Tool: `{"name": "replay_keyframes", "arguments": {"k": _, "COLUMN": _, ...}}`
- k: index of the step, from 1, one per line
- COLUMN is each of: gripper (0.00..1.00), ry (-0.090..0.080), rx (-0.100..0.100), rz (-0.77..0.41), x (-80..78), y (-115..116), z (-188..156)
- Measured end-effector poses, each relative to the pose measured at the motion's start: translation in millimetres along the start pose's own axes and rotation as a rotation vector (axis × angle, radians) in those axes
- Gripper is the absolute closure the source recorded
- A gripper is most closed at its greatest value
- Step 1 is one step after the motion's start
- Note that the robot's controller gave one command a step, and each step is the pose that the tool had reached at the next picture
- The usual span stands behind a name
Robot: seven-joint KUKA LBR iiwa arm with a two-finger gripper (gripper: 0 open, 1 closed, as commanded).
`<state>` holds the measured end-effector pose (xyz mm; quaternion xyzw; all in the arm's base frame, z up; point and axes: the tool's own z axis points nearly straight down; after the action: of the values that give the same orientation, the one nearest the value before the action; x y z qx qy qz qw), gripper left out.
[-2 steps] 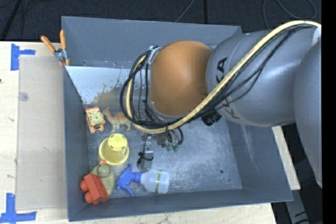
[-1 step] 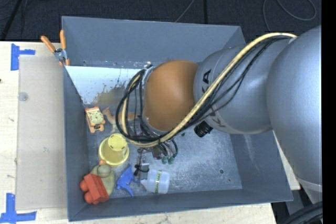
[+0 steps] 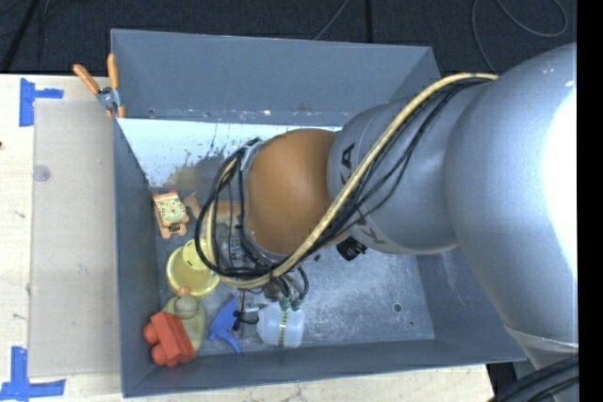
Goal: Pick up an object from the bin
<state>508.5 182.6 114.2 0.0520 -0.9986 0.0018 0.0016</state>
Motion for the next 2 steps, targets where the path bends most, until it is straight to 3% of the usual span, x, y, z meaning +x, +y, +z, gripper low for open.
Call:
{"name": "replay_keyframes", "arguments": {"k": 1, "gripper": 0.0, "ry": 0.0, "rx": -0.007, "rz": -0.062, "x": 33.1, "y": -3.1, "z": 8.1}}
{"name": "replay_keyframes", "arguments": {"k": 2, "gripper": 1.0, "ry": -0.008, "rx": -0.002, "rz": -0.245, "x": 26.2, "y": 11.8, "z": 42.2}}
